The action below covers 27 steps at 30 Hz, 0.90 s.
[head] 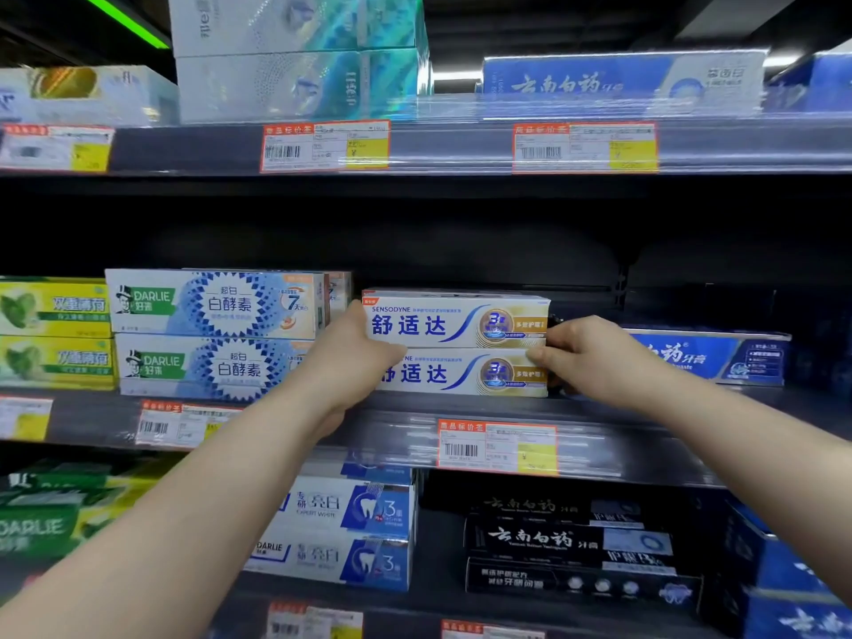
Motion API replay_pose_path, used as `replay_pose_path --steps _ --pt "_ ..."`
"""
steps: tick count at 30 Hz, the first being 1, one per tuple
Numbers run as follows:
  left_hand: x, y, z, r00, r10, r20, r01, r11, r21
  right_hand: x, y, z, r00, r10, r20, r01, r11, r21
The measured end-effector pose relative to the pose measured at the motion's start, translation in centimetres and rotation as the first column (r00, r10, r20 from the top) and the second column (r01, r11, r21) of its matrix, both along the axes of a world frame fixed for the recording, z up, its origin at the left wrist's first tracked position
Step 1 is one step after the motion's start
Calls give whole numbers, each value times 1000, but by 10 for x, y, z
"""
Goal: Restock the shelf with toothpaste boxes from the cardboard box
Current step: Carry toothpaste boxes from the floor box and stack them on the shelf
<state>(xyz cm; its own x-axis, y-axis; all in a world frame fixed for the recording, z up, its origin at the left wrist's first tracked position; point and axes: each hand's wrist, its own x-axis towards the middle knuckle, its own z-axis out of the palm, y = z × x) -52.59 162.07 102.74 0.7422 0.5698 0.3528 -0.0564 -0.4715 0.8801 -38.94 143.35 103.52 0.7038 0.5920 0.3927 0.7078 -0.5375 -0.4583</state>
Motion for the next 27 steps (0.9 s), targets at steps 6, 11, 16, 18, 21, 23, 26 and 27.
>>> replay_pose_path --steps 6,11,16,18,21,23,26,27 --pt "5 4 4 1000 -18 -12 17 995 -93 -5 5 1 999 -29 28 29 1000 10" --pt "-1 7 -1 1000 -9 4 9 999 -54 -5 3 1 996 -75 39 75 997 -9" --pt "-5 8 1 995 -63 -81 67 997 44 -7 6 2 995 -87 53 89 995 -41" --pt "-2 10 2 995 -58 -80 61 998 33 -8 8 2 995 -91 38 92 995 -26" --pt "1 14 3 995 -59 -83 61 998 11 -5 11 3 995 -96 -25 96 995 0" --pt "3 16 3 995 -66 -79 65 998 -11 -2 14 4 994 -92 -56 93 996 15" --pt "6 18 5 996 -58 -73 55 997 -49 4 19 5 994 -88 -69 90 996 20" --pt "8 18 6 996 -51 -72 46 997 -61 5 21 5 993 -93 -66 94 995 12"
